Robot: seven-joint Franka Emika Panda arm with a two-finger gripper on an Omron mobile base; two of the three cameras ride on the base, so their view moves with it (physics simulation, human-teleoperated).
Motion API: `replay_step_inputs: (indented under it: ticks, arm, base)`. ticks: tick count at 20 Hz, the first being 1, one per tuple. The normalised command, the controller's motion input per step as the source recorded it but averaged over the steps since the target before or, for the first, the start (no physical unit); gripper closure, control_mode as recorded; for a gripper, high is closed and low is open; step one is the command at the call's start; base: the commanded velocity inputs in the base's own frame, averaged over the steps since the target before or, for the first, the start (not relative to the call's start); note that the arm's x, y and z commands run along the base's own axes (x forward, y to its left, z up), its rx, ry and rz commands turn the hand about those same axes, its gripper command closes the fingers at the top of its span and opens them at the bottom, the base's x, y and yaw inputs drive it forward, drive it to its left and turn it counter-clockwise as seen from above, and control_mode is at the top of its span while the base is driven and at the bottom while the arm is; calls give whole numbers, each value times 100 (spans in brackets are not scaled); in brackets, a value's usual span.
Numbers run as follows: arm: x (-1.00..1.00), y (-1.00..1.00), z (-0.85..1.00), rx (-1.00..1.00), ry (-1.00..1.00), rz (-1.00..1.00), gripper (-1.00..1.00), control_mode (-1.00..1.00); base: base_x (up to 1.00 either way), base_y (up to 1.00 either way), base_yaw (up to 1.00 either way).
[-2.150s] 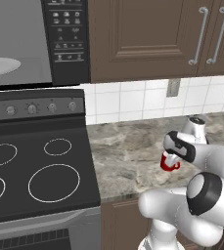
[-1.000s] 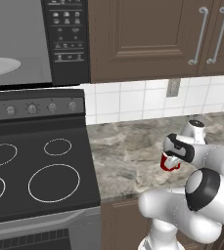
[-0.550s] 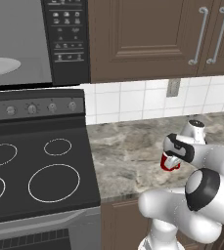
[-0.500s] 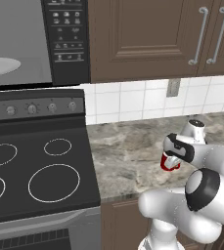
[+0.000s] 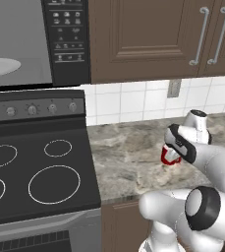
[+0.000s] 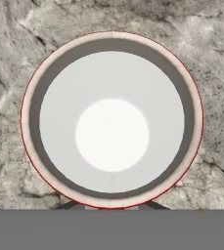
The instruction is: Pick the mug from the counter and place it inside the microwave. Then close the microwave.
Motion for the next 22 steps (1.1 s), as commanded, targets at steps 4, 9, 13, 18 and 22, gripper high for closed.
replay_step_inputs:
  ticks: [4,9,13,18,22]
  arm:
    - [-18,38,59,0,0,-8,100,-100]
    - [-28,63,42,0,0,-11,100,-100]
    - [-18,71,38,0,0,-14,100,-100]
    - [-19,65,35,0,0,-17,100,-100]
    - [-20,32,14,0,0,-19,100,-100]
  base:
    - [0,0,0]
    - [0,0,0]
    - [0,0,0]
    - [0,0,0]
    - [0,0,0]
